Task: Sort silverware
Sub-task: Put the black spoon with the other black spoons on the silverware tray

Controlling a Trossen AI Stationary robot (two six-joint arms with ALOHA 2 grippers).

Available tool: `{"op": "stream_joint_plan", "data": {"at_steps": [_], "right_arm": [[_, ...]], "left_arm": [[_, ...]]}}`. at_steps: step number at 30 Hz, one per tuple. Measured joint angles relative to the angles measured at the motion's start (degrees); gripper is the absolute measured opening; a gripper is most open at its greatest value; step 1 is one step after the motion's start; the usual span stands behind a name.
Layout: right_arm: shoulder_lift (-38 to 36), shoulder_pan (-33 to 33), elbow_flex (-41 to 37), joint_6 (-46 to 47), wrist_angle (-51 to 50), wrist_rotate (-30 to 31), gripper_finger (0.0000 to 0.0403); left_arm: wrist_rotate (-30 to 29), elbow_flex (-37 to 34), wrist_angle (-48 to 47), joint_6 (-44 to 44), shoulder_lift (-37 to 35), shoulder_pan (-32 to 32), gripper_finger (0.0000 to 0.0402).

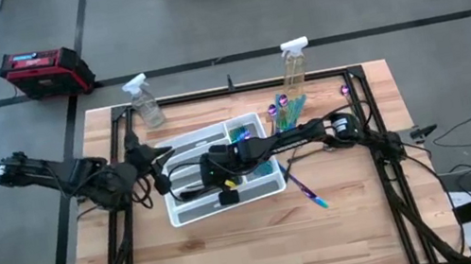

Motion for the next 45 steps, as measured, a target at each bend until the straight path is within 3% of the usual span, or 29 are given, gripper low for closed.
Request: {"op": "stream_joint_plan", "data": {"at_steps": [7,14,20,27,40,45], "right_arm": [[-0.09,0.21,0.0,-3.35,1.8,1.88,0.0001],[-0.2,3.37,0.06,-7.84,2.75,13.7,0.0001],[-0.2,6.41,-0.34,-7.9,6.12,19.96,0.0],[2.68,6.71,-1.03,-8.4,9.67,22.98,0.0],[3.8,6.8,-0.96,-5.38,10.37,22.35,0.0001],[3.85,6.46,-0.96,-3.31,10.83,20.6,0.0034]], "left_arm": [[0.0,-0.02,0.0,-0.06,0.13,0.02,0.0039],[-0.03,-0.02,-0.03,0.1,0.15,0.04,0.0039],[-0.24,-0.02,0.29,-0.02,0.17,0.04,0.0039],[-0.22,-0.02,-0.09,-0.06,0.25,0.04,0.0039],[-0.09,-0.04,-0.68,-1.13,0.76,0.04,0.0039],[-0.07,-0.04,-0.7,-1.21,0.89,0.04,0.0039]]}}
